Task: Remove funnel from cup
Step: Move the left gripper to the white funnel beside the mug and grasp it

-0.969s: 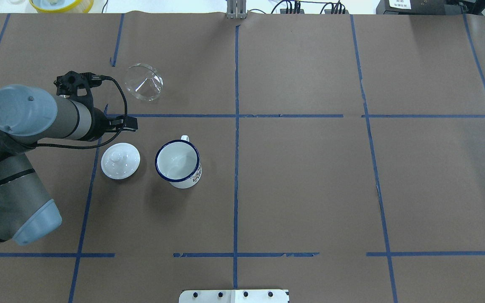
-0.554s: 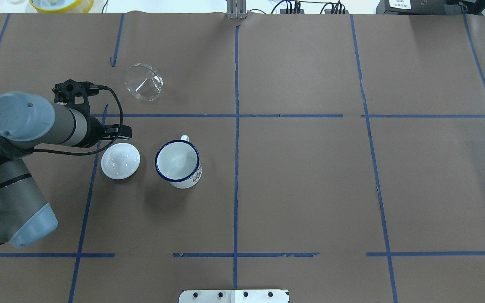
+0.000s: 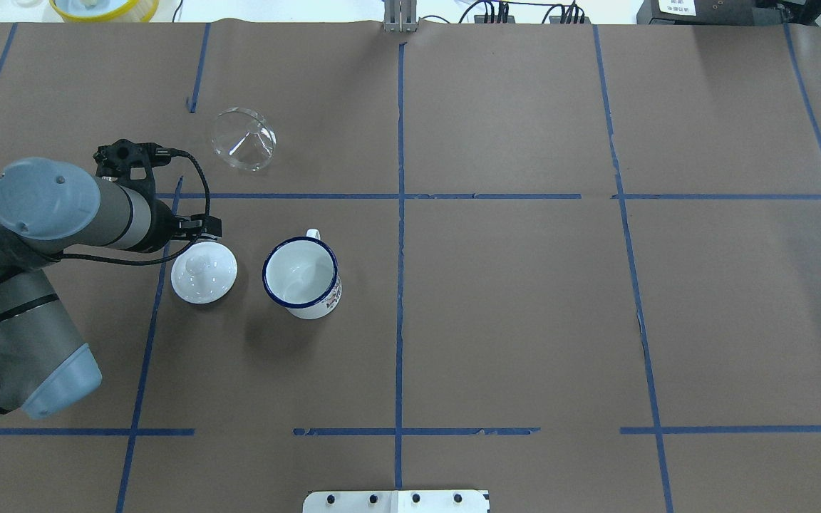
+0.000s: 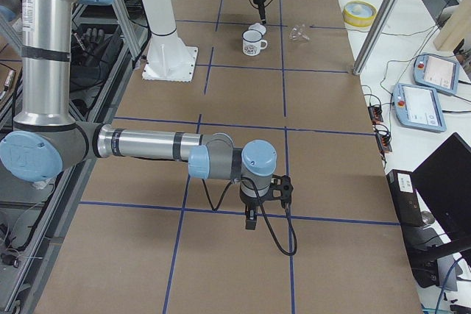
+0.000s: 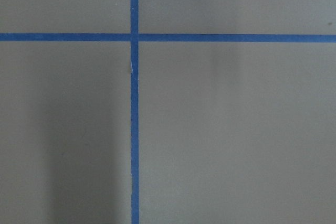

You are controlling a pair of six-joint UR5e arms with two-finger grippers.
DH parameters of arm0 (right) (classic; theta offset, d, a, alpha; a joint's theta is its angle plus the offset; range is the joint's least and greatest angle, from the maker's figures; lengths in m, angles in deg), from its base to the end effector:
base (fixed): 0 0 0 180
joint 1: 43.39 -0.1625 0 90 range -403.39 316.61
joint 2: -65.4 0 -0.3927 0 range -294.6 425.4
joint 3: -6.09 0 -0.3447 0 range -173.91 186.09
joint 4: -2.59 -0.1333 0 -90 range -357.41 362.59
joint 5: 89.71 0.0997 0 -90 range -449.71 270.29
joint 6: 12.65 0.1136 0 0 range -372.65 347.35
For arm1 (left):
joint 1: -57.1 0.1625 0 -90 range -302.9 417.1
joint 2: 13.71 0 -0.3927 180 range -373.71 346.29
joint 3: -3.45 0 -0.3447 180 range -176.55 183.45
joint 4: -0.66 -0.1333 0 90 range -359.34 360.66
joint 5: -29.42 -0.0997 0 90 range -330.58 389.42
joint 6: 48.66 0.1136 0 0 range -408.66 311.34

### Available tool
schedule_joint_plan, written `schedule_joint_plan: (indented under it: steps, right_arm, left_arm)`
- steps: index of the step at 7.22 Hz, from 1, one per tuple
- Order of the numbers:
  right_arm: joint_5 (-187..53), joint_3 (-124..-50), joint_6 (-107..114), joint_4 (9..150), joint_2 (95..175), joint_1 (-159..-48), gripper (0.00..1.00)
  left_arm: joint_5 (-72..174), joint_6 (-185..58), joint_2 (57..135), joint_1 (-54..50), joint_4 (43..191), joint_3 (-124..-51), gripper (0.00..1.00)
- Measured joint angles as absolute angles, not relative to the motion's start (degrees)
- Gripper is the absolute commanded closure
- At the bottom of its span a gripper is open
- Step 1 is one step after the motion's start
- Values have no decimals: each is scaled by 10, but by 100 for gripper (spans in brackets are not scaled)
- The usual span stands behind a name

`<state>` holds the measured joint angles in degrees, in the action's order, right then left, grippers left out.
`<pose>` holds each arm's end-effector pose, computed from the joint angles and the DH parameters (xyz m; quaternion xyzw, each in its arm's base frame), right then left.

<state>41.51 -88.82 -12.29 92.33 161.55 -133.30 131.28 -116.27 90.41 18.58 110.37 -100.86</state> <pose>0.0578 -0.4009 0.6475 -0.0094 -0.3520 0.0052 0.9360 0.3605 -0.4275 0.3792 0.1243 0.3975 -0.0857 0.9051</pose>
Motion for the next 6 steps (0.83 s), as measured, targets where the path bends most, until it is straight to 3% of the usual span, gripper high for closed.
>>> schedule_joint_plan:
  steps: [4,6]
  right_arm:
    - [415,-888,-123,923,1615,-1333,0]
    - [415,-888,-123,923,1615,-1333,0]
  left_arm:
    - [1333,-1164,905,195,1102,-999,22]
    - [1352,-1164,905,205,1099,-999,30]
